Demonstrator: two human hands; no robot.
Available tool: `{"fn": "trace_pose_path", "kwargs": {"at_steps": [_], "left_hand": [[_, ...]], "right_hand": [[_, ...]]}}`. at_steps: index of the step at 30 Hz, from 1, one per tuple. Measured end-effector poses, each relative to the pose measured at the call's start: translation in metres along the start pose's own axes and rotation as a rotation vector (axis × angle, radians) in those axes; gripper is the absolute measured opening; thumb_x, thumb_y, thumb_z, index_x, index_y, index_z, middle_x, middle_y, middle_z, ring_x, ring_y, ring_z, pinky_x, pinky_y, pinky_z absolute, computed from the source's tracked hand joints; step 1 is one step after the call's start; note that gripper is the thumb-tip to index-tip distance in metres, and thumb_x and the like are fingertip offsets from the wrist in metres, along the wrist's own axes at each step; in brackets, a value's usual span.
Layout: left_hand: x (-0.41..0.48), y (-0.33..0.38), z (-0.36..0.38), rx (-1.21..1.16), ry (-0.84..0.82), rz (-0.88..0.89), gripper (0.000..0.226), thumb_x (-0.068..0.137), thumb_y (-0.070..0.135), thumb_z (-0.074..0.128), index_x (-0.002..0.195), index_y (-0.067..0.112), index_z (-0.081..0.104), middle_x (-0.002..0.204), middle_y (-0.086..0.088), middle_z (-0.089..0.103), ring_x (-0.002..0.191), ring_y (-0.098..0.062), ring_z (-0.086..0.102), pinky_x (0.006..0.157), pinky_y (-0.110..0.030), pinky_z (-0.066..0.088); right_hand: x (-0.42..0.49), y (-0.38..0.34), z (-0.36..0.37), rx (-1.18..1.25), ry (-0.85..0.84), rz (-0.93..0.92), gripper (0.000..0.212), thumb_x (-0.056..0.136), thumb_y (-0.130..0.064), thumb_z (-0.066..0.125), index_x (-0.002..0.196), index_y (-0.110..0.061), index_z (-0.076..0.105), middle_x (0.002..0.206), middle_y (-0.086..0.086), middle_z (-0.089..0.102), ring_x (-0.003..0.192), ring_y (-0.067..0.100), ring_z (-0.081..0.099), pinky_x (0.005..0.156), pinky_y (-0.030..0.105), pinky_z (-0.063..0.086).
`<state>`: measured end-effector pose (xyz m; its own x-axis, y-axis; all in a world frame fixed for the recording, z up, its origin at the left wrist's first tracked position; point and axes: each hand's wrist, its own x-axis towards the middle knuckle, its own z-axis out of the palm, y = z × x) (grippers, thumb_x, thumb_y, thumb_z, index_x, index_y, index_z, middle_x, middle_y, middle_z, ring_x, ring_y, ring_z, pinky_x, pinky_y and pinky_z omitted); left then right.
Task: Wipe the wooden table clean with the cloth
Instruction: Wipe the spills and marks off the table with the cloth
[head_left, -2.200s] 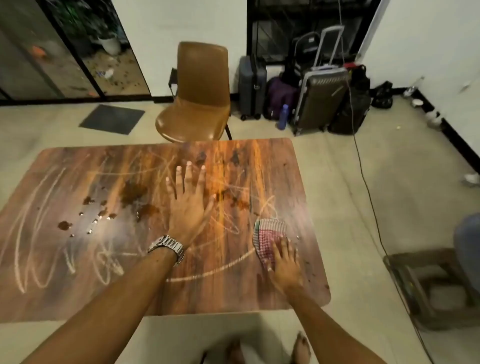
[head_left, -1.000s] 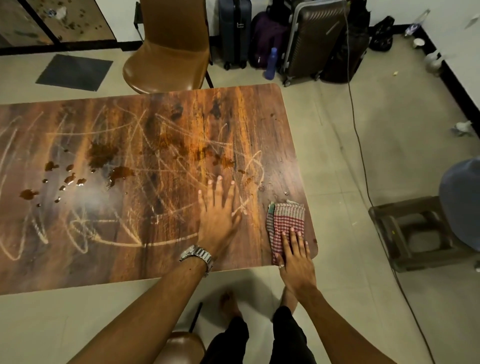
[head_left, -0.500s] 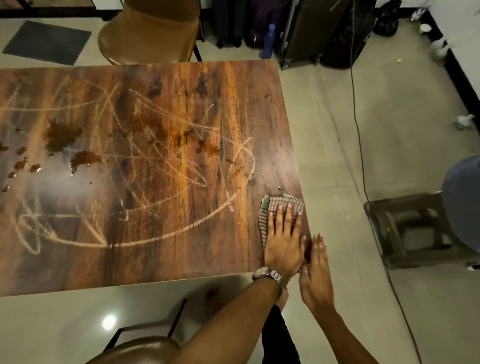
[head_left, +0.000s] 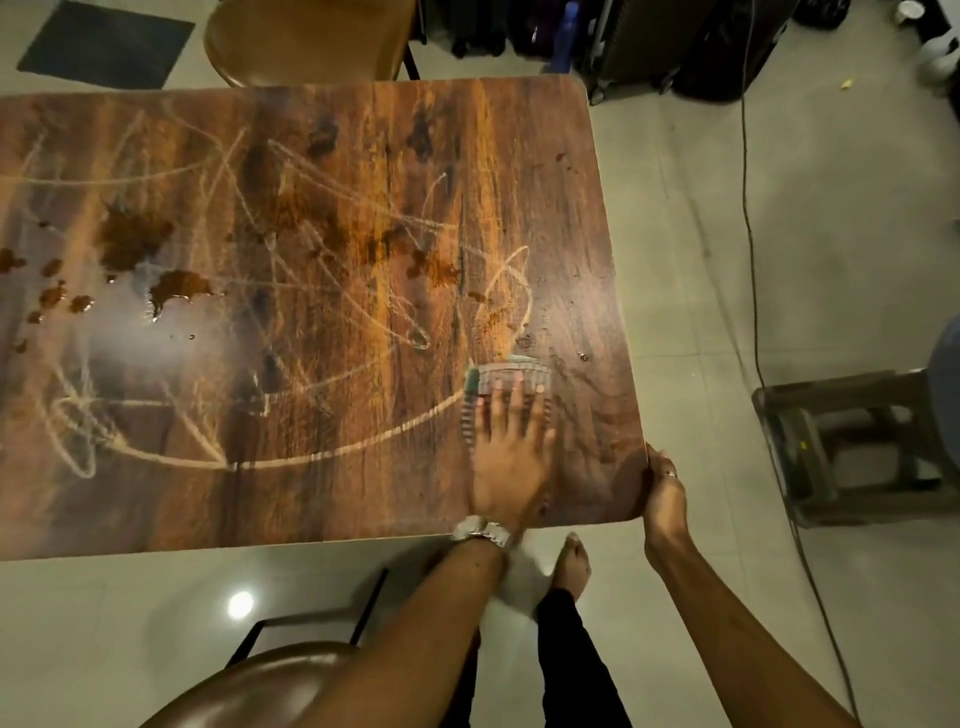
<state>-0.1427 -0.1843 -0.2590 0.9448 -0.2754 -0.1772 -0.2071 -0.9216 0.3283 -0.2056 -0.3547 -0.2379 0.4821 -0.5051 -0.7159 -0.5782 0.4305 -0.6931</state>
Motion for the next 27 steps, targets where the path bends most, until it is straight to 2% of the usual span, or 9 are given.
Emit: {"fn": "trace_pose_path", "kwargs": {"at_steps": [4, 9, 11, 13, 15, 18, 20, 23, 27], "left_hand": [[-0.024, -0.115, -0.041, 0.062, 0.027, -0.185, 0.063, 0.106, 0.046, 0.017, 0.164, 0.024, 0.004, 0.171, -0.010, -0.005, 0.158, -0.032, -0.005, 0.127, -0.057, 0.004], [-0.063, -0.238, -0.089, 0.074, 0.079, -0.388, 0.066, 0.103, 0.044, 0.016, 0.163, 0.018, 0.015, 0.171, -0.013, 0.006, 0.158, -0.035, 0.004, 0.126, -0.059, 0.005], [-0.070, -0.265, -0.100, 0.083, 0.107, -0.437, 0.067, 0.102, 0.044, 0.014, 0.163, 0.016, 0.017, 0.171, -0.013, 0.007, 0.158, -0.035, 0.005, 0.127, -0.057, 0.004], [-0.070, -0.274, -0.100, 0.084, 0.128, -0.471, 0.067, 0.102, 0.043, 0.014, 0.163, 0.016, 0.017, 0.171, -0.013, 0.008, 0.158, -0.035, 0.005, 0.127, -0.056, 0.004], [-0.067, -0.271, -0.095, 0.094, 0.148, -0.498, 0.065, 0.103, 0.041, 0.015, 0.163, 0.015, 0.016, 0.170, -0.015, 0.009, 0.158, -0.036, 0.006, 0.127, -0.056, 0.006], [-0.056, -0.251, -0.087, 0.091, 0.159, -0.487, 0.064, 0.104, 0.040, 0.014, 0.163, 0.015, 0.015, 0.170, -0.016, 0.011, 0.157, -0.037, 0.007, 0.126, -0.057, 0.008], [-0.045, -0.221, -0.076, 0.086, 0.157, -0.411, 0.064, 0.105, 0.041, 0.015, 0.163, 0.016, 0.014, 0.171, -0.015, 0.008, 0.158, -0.036, 0.006, 0.127, -0.057, 0.009], [-0.028, -0.153, -0.052, 0.058, 0.121, -0.278, 0.065, 0.106, 0.043, 0.015, 0.163, 0.016, 0.004, 0.171, -0.013, -0.002, 0.158, -0.032, -0.004, 0.127, -0.055, 0.008], [-0.018, -0.050, -0.020, -0.004, -0.028, -0.083, 0.079, 0.103, 0.059, 0.019, 0.161, 0.014, -0.011, 0.169, -0.014, -0.015, 0.156, -0.033, -0.016, 0.127, -0.052, -0.007]], "right_hand": [[0.000, -0.003, 0.006, -0.049, 0.049, 0.012, 0.048, 0.107, -0.040, 0.027, 0.099, -0.023, 0.071, 0.093, -0.010, 0.072, 0.086, 0.005, 0.067, 0.064, 0.020, 0.050], [0.010, -0.006, 0.012, -0.070, 0.093, 0.036, 0.047, 0.105, -0.044, 0.032, 0.096, -0.019, 0.070, 0.103, 0.002, 0.071, 0.090, 0.015, 0.065, 0.071, 0.029, 0.049], [0.014, -0.005, 0.014, -0.109, 0.121, 0.049, 0.046, 0.104, -0.045, 0.035, 0.101, -0.015, 0.069, 0.110, 0.006, 0.069, 0.098, 0.023, 0.064, 0.080, 0.033, 0.049], [0.018, -0.001, 0.015, -0.164, 0.155, 0.025, 0.042, 0.104, -0.045, 0.038, 0.095, -0.018, 0.069, 0.112, 0.006, 0.069, 0.102, 0.026, 0.063, 0.087, 0.035, 0.048], [0.019, 0.003, 0.017, -0.205, 0.187, -0.009, 0.041, 0.102, -0.046, 0.040, 0.088, -0.021, 0.068, 0.110, 0.006, 0.069, 0.102, 0.028, 0.063, 0.091, 0.037, 0.050], [0.021, 0.009, 0.019, -0.283, 0.251, -0.063, 0.045, 0.100, -0.051, 0.038, 0.099, -0.018, 0.070, 0.107, 0.004, 0.068, 0.104, 0.031, 0.063, 0.099, 0.045, 0.051], [0.021, 0.011, 0.020, -0.307, 0.274, -0.079, 0.049, 0.097, -0.055, 0.038, 0.105, -0.019, 0.071, 0.106, 0.003, 0.067, 0.105, 0.031, 0.063, 0.100, 0.046, 0.050], [0.022, 0.011, 0.020, -0.303, 0.281, -0.074, 0.043, 0.095, -0.058, 0.039, 0.097, -0.025, 0.067, 0.104, 0.001, 0.067, 0.103, 0.030, 0.062, 0.096, 0.042, 0.050], [0.025, 0.010, 0.018, -0.267, 0.248, -0.069, 0.042, 0.099, -0.055, 0.039, 0.100, -0.023, 0.068, 0.109, 0.002, 0.067, 0.104, 0.028, 0.062, 0.097, 0.040, 0.049]]}}
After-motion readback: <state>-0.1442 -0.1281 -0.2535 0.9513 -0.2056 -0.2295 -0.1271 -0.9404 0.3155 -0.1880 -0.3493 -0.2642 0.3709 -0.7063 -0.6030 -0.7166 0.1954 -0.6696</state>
